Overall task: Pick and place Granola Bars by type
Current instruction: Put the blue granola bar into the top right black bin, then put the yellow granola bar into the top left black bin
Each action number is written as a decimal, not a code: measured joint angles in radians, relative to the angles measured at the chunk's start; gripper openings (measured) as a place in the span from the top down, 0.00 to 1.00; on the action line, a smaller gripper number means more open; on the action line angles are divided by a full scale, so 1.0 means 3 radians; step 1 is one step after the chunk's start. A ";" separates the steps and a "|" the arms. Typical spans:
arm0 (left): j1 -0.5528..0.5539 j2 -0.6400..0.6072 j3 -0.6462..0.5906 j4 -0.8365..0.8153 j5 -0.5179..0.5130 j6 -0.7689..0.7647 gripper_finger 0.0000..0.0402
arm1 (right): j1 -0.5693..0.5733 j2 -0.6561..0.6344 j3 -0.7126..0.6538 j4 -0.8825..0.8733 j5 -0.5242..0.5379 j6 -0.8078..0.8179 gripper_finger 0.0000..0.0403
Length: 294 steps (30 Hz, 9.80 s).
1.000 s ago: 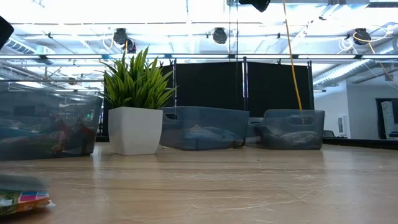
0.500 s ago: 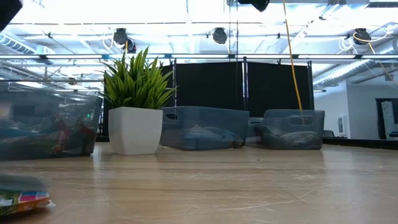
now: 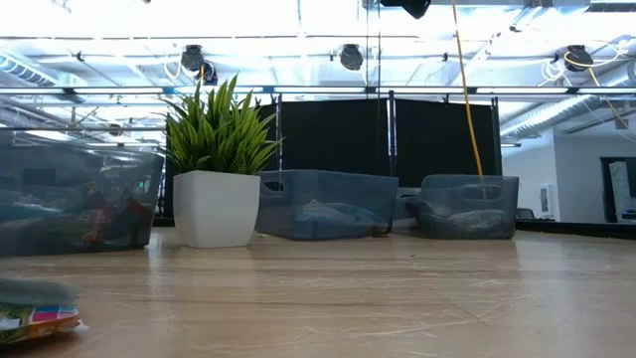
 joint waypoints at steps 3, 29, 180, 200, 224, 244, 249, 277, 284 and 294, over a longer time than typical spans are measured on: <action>0.0103 -0.0310 0.0000 -0.0013 -0.0161 0.0386 0.97 | 0.0000 0.0000 0.0000 0.0002 0.0005 0.0005 0.35; 0.2145 -0.1412 0.0000 0.0926 -0.0184 0.4491 0.98 | 0.0000 0.0001 0.0000 0.1700 0.0516 0.1116 0.35; 0.3482 -0.0986 -0.0005 0.3072 0.2464 0.4013 0.26 | -0.1441 0.1117 -0.1807 0.0882 0.0179 -0.3130 0.98; 0.3355 -0.0985 -0.0002 0.2876 0.2489 0.3927 0.26 | -0.1287 0.1097 -0.1808 0.1186 0.0524 -0.3236 0.65; 0.3363 -0.0985 -0.0001 0.2586 0.2398 0.4710 0.26 | -0.0845 -0.0321 -0.1808 0.1429 0.0806 -0.2185 0.55; 0.3242 -0.0997 -0.0001 0.2583 0.2267 0.5171 0.26 | 0.0137 -0.1320 -0.1807 0.2360 0.1227 -0.0139 0.55; 0.3086 -0.1018 -0.0001 0.2492 0.2272 0.5233 0.26 | 0.0377 -0.1336 -0.1807 0.2668 0.1224 0.0032 0.55; 0.1907 -0.1167 -0.0005 -0.0505 0.0116 0.5024 0.26 | 0.0573 -0.1319 -0.1806 0.2888 0.1236 0.0162 0.55; 0.1895 -0.1158 -0.0005 -0.0554 0.0186 0.5019 0.26 | 0.0572 -0.1334 -0.1806 0.2804 0.1228 0.0288 0.55; 0.1898 -0.1158 -0.0004 -0.0550 0.0198 0.4988 0.26 | 0.0427 -0.1950 -0.2674 0.2919 0.1232 0.0438 0.55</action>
